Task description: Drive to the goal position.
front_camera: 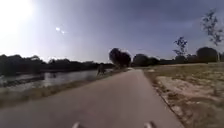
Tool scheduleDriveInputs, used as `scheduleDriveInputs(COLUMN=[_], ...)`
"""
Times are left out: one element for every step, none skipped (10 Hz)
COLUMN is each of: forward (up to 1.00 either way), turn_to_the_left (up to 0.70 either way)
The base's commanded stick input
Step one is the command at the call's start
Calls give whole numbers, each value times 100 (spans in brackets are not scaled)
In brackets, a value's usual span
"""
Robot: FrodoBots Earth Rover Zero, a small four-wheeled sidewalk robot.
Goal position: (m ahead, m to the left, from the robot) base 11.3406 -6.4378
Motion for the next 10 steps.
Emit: scheduleDriveInputs(forward=[100, 100, 100, 100, 100, 100, 100, 100, 100, 100], turn_to_the_left=[2, 2, 2, 2, 2, 2, 2, 0, -2, -3])
